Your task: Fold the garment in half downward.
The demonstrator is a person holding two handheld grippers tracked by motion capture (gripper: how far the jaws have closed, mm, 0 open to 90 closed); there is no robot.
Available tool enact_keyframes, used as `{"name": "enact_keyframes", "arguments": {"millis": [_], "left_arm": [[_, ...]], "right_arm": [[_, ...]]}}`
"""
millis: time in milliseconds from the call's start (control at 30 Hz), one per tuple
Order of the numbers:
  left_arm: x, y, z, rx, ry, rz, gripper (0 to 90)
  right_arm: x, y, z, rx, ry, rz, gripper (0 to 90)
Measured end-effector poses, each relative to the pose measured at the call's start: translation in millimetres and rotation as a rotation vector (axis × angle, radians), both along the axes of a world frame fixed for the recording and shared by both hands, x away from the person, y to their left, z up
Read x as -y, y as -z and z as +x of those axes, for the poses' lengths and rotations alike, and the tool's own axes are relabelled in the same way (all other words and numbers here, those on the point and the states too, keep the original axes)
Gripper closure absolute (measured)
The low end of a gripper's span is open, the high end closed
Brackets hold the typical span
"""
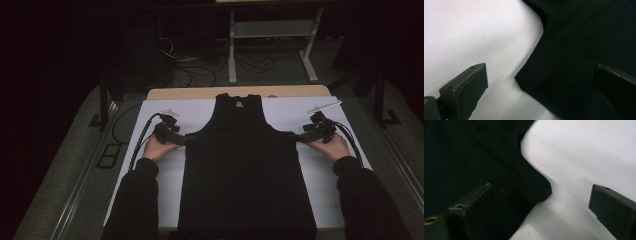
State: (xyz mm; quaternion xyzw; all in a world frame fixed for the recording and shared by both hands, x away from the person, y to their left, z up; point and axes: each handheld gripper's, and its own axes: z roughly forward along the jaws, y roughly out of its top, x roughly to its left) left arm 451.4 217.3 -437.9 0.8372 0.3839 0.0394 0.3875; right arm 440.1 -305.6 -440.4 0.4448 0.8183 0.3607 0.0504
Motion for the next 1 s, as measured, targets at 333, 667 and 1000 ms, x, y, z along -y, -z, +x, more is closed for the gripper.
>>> {"name": "enact_keyframes", "arguments": {"millis": [333, 667, 1000], "left_arm": [[1.5, 1.9, -1.9, 0.018, 0.005, -0.013, 12.7], [1.1, 6.5, -2.6, 0.016, -0.013, 0.012, 32.6], [5.8, 8.8, -4.7, 0.034, -0.01, 0.031, 61.4]], "right_arm": [[-5.8, 3.5, 0.7, 0.001, 0.005, -0.016, 16.6], [-13.1, 5.1, 1.3, 0.013, 0.026, -0.03, 39.0], [-15.8, 5.7, 2.2, -0.002, 0.017, -0.022, 68.1]]}}
